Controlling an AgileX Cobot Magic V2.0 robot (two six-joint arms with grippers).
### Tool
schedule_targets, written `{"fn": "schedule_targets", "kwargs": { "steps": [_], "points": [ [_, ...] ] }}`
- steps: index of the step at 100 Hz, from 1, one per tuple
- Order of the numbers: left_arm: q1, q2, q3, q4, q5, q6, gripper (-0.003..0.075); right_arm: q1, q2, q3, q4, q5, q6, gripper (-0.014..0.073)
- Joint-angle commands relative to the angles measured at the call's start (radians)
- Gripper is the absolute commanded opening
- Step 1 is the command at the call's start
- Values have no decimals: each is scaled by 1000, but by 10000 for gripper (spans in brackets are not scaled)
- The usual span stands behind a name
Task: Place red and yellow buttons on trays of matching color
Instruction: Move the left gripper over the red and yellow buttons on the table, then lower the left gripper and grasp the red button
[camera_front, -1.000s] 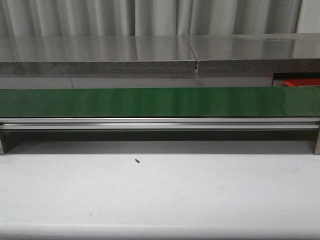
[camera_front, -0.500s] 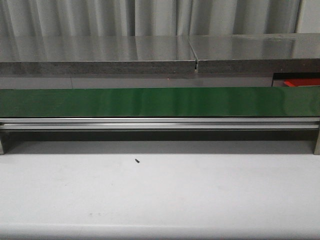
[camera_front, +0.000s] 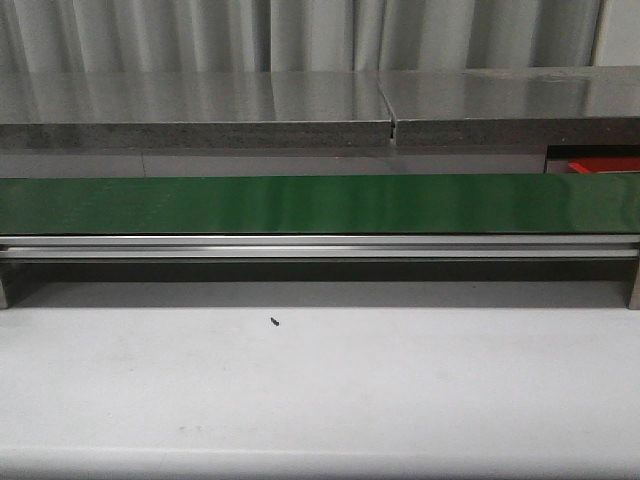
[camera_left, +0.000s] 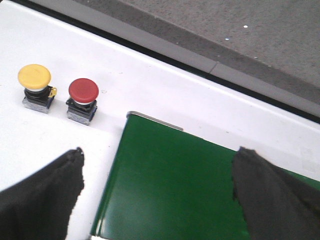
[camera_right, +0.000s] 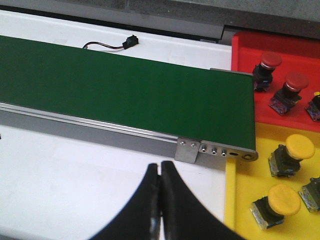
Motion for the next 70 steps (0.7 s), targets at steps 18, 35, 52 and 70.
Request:
{"fn": "schedule_targets", "kwargs": {
  "steps": [18,35,52,70],
  "points": [
    [8,364,-396,3,149,-64,587,3,0,-25,13,-59,-6,-117],
    [8,569,-627,48,287,-167,587,3,0,-25,13,-59,-6,-117],
    [8,630,-725,198,279,-263,583,3,0,-25,13,-59,-6,-117],
    [8,630,-725,222,237,-263,575,3,0,-25,13,-59,-6,-117]
  ]
}}
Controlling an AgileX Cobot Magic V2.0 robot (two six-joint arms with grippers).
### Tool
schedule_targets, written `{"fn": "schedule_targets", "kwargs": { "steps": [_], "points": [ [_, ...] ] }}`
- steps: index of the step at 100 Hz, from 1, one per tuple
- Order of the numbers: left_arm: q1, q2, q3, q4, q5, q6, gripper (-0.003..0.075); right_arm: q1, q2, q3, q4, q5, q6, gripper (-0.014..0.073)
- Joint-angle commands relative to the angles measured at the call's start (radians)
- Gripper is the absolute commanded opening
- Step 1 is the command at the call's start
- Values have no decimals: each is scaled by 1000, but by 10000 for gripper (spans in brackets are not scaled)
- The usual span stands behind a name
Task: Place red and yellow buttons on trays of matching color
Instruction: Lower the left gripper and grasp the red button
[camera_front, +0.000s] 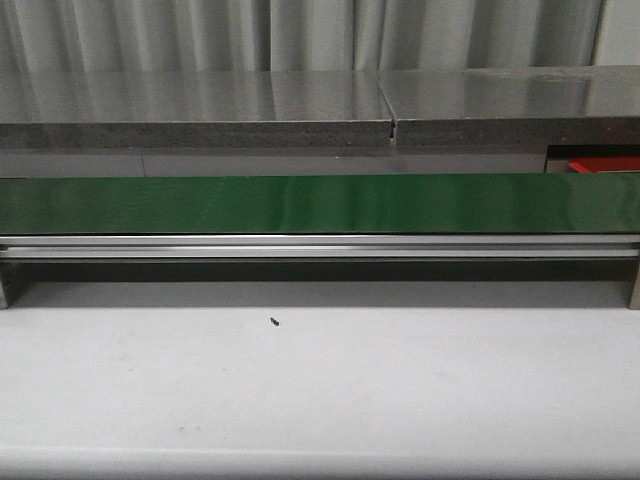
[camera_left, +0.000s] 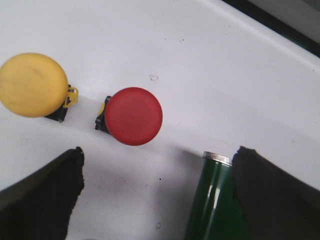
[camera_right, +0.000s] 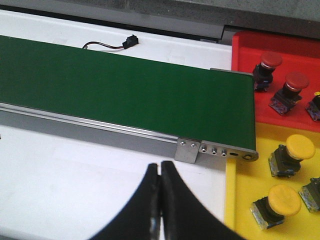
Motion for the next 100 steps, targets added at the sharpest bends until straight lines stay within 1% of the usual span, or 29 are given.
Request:
{"fn": "schedule_targets", "kwargs": {
  "steps": [1,19,57,100],
  "points": [
    [0,-67,-33,-10,-50,-13,575,3,0,-25,13,-60,-6,-117],
    [0,-52,-33,24,-70,-12,575,3,0,-25,13,-60,-6,-117],
    [-16,10,-34,17,-126,-5,575,3,0,-25,13,-60,-6,-117],
    [-40,35,-34,9,-243,2,575,3,0,-25,13,-60,-6,-117]
  ]
}}
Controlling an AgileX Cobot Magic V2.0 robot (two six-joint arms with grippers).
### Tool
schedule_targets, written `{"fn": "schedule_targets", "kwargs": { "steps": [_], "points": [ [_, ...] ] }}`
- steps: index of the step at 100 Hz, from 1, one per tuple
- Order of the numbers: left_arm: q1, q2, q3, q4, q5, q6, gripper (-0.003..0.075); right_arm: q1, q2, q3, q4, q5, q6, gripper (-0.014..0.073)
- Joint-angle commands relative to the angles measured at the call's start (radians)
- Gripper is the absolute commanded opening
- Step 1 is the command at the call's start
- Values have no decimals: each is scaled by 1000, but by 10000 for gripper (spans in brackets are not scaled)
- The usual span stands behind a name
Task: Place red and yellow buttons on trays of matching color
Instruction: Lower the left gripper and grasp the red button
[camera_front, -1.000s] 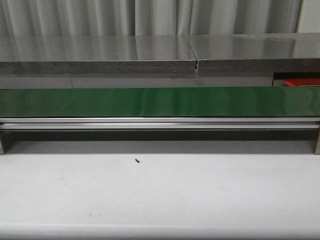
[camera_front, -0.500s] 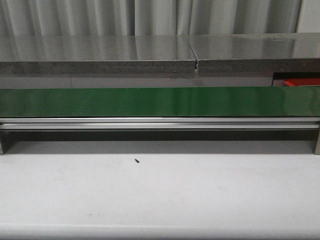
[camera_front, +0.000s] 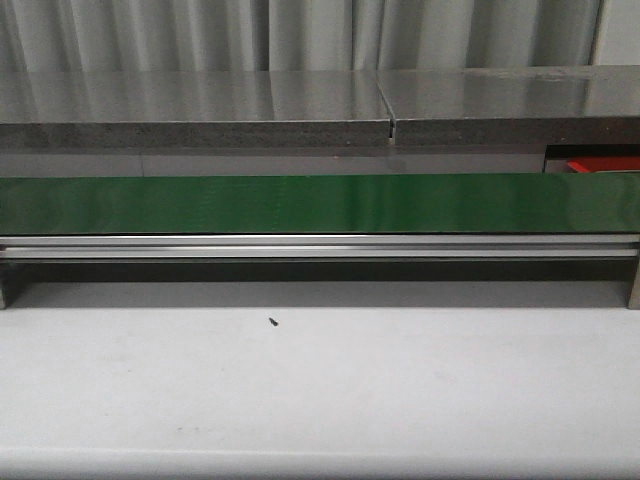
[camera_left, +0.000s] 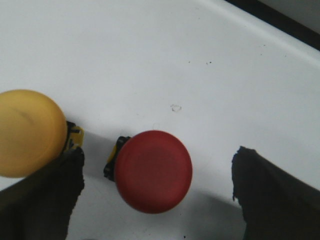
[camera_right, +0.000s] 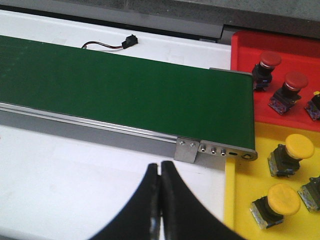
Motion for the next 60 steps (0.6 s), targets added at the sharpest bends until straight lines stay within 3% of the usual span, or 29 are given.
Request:
{"fn": "schedule_targets", "kwargs": {
  "steps": [1,40,60],
  "points": [
    [-9,-60,-34,-33,-63,2,575,3,0,-25,13,-60,-6,-117],
    [-9,-18,-53,-63,-97,2,574,3,0,-25,13,-60,-6,-117],
    [-9,-13,-53,-76,-97,2,469,3,0,-25,13,-60,-6,-117]
  ]
}}
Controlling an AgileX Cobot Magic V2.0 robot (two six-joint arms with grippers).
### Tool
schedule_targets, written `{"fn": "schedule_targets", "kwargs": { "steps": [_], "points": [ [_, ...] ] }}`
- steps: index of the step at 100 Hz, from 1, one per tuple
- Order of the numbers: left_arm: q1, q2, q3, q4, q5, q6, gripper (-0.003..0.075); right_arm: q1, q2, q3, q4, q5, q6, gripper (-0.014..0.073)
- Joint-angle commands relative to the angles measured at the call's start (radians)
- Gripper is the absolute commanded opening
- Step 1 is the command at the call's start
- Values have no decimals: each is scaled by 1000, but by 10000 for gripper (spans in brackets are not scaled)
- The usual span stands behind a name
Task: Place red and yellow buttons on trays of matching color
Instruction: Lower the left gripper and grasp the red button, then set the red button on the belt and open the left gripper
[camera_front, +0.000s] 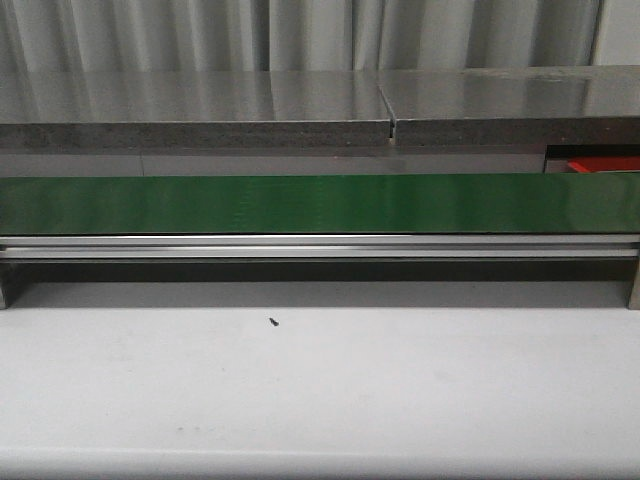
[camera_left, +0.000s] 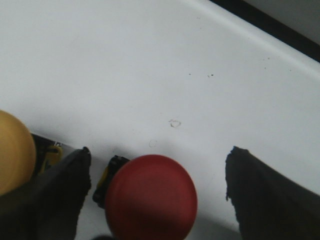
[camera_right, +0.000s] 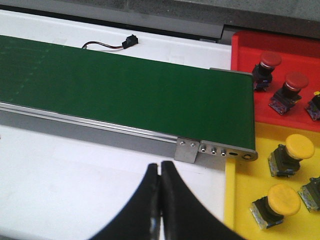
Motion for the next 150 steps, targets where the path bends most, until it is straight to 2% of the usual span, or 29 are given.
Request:
{"fn": "schedule_targets", "kwargs": {
  "steps": [1,27,46,73,89,109,128,150],
  "points": [
    [-2,-66,-34,-34,-43,0,463,3,0,-25,13,-60,-6,-117],
    [-2,-64,-56,-34,-19,0,169,3,0,-25,13,-60,-6,-117],
    [-2,-116,-111,-34,23,0,77,3,0,-25,13,-60,-6,-117],
    [-2,-295,-98,-41,129,0,62,3,0,-25,13,-60,-6,-117],
    [-2,-394,-4,-89,141,0,62,3,0,-25,13,-60,-6,-117],
    [-14,-525,229,-108,85,64,62,3,0,-25,13,-60,-6,-117],
    [-32,-614,455,-228,-35,139,62,3,0,-25,13,-60,-6,-117],
    [-71,-616,559,-345,-58,263,62,3,0,-25,13,-60,-6,-117]
  ]
}}
